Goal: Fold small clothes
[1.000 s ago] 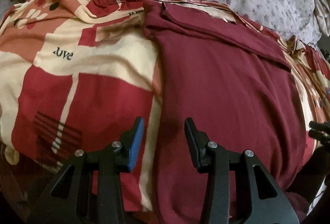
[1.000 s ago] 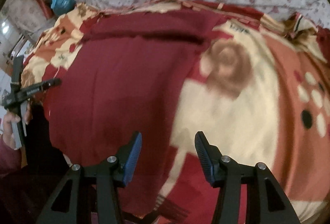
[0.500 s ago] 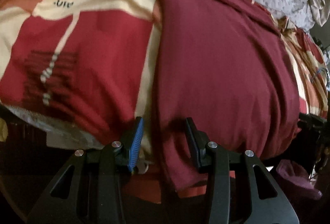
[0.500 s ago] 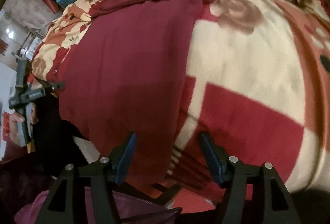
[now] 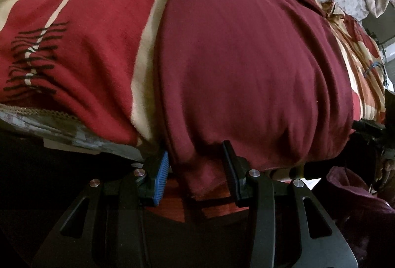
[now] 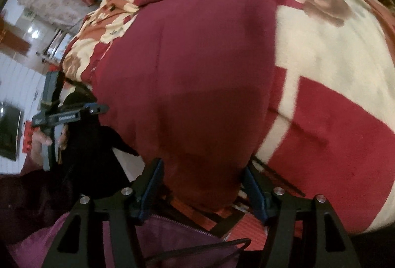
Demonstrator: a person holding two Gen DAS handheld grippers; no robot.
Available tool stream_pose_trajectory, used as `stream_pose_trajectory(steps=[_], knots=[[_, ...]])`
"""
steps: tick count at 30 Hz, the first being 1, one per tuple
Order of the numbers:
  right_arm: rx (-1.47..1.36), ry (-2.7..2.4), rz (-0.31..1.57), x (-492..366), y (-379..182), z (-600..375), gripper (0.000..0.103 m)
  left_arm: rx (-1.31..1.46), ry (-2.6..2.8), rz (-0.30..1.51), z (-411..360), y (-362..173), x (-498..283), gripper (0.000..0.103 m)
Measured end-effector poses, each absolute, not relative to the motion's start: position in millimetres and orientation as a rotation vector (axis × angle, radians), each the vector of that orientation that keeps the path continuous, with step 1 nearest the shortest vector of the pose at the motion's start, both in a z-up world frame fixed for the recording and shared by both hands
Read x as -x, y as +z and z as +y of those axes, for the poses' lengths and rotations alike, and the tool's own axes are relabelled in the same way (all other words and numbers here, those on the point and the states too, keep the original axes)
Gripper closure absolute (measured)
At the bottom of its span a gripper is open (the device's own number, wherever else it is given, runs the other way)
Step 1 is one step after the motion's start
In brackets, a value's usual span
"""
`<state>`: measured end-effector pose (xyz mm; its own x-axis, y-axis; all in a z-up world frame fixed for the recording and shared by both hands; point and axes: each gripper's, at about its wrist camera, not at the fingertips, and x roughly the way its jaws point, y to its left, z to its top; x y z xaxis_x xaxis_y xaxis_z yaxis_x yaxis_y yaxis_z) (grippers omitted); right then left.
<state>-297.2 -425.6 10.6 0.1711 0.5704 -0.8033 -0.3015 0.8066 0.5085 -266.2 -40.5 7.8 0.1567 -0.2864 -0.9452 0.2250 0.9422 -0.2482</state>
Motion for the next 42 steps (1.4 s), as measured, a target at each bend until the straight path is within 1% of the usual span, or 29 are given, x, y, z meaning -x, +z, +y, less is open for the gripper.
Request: stream_pose_trajectory(steps=[4, 11, 12, 13, 14, 15, 16, 17, 18, 19, 22, 26, 30, 37, 42], knots=[[-0.217, 0.653, 1.273, 300, 6, -418, 0.047, 0.052, -0.372, 1.384, -41, 0, 266, 0.063], [-0.241, 0.683, 1.299, 299, -5, -410, 0.048, 0.089, -0.364, 1.425, -41, -9, 258, 0.063], [-0.248, 0.681, 1.304, 299, -7, -409, 0.054, 0.084, -0.372, 1.428, -42, -9, 259, 0.063], [-0.255, 0.677, 1.309, 300, -8, -408, 0.065, 0.073, -0.385, 1.43, -43, -8, 260, 0.064], [-0.26, 0.677, 1.312, 300, -10, -407, 0.071, 0.069, -0.396, 1.429, -44, -7, 261, 0.067], [-0.264, 0.672, 1.31, 301, -11, -407, 0.079, 0.071, -0.405, 1.429, -45, -6, 261, 0.077], [-0.267, 0.671, 1.307, 301, -11, -407, 0.082, 0.077, -0.411, 1.431, -43, -5, 260, 0.085], [-0.268, 0.669, 1.304, 302, -11, -406, 0.084, 0.086, -0.415, 1.43, -42, -4, 261, 0.088], [-0.265, 0.674, 1.295, 302, -7, -405, 0.089, 0.089, -0.415, 1.427, -42, -4, 260, 0.091], [-0.254, 0.68, 1.283, 303, -3, -404, 0.09, 0.088, -0.418, 1.421, -41, -1, 261, 0.094], [-0.227, 0.729, 1.218, 305, 21, -400, 0.091, 0.107, -0.438, 1.396, -36, 14, 265, 0.096], [-0.258, 0.768, 1.13, 301, 51, -404, 0.091, 0.159, -0.476, 1.333, -24, 45, 265, 0.097], [-0.351, 0.781, 1.036, 284, 75, -416, 0.091, 0.234, -0.495, 1.252, -20, 76, 250, 0.097], [-0.436, 0.727, 0.908, 231, 104, -438, 0.091, 0.294, -0.48, 1.083, -23, 120, 180, 0.097], [-0.474, 0.648, 0.845, 174, 115, -449, 0.091, 0.301, -0.482, 1.018, -38, 129, 117, 0.097]])
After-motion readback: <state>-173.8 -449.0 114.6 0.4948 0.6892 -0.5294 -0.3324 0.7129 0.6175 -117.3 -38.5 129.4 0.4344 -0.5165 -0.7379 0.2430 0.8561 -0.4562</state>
